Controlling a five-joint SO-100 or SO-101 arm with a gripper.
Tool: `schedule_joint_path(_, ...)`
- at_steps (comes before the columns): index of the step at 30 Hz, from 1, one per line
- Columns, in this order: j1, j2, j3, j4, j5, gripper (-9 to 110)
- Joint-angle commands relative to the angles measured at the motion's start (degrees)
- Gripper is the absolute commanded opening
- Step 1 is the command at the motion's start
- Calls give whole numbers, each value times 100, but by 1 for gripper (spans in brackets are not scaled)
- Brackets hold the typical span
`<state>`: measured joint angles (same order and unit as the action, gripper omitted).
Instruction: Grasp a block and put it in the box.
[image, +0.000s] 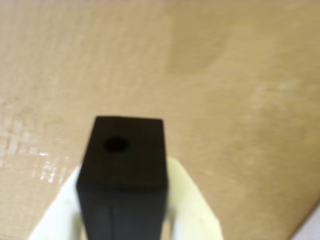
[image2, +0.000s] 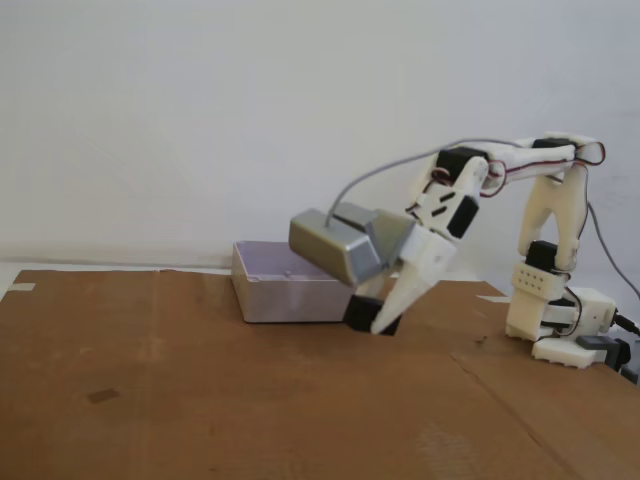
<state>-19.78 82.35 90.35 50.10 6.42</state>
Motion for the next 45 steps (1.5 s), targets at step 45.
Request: schedule_joint_path(45, 4192, 615, -1310, -817, 70, 0)
